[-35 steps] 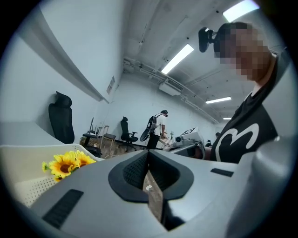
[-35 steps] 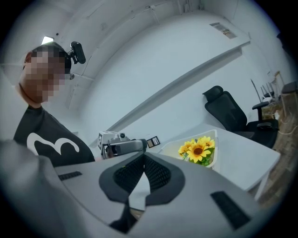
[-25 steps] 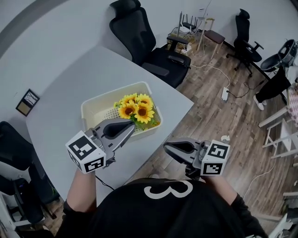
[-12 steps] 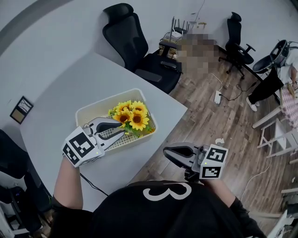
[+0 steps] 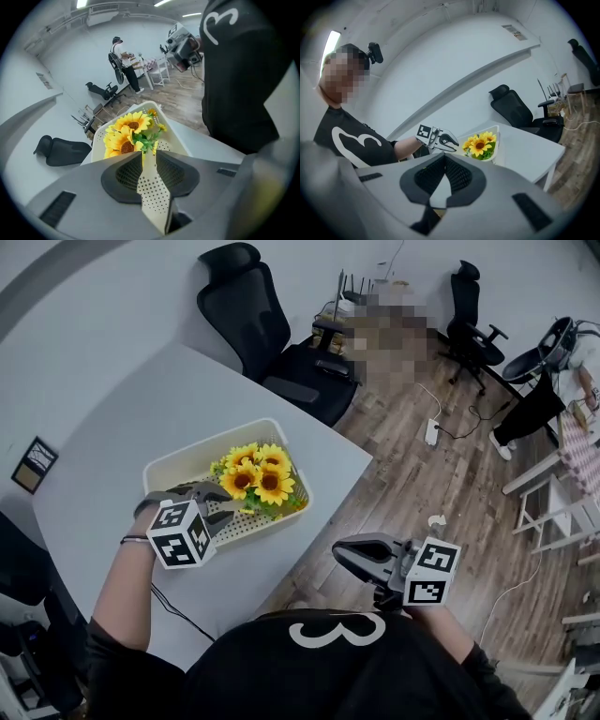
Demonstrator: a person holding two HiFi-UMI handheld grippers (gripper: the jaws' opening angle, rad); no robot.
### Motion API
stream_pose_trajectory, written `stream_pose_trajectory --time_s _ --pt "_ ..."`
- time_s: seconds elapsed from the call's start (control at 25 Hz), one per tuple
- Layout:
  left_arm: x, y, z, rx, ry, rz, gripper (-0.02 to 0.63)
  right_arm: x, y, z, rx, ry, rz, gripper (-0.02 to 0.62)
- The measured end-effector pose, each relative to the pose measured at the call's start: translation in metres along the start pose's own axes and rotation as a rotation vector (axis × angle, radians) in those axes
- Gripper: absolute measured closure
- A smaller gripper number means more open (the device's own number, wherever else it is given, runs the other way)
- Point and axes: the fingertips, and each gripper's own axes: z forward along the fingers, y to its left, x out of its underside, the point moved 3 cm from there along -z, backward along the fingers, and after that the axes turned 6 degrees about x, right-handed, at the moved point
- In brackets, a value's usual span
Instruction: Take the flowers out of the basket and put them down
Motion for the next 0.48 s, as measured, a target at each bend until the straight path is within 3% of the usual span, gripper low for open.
stream_pose_trajectory --time_s 0.2,0.48 --pt "0.011 -0.005 0.023 0.047 0.070 0.028 0.506 -0.001 -0.004 0.001 0.018 -0.002 0.005 0.588" --pt "0.018 0.000 0.052 0.096 0.080 0.001 0.505 -0.003 -0.010 0.003 0.028 0.000 0.019 0.587"
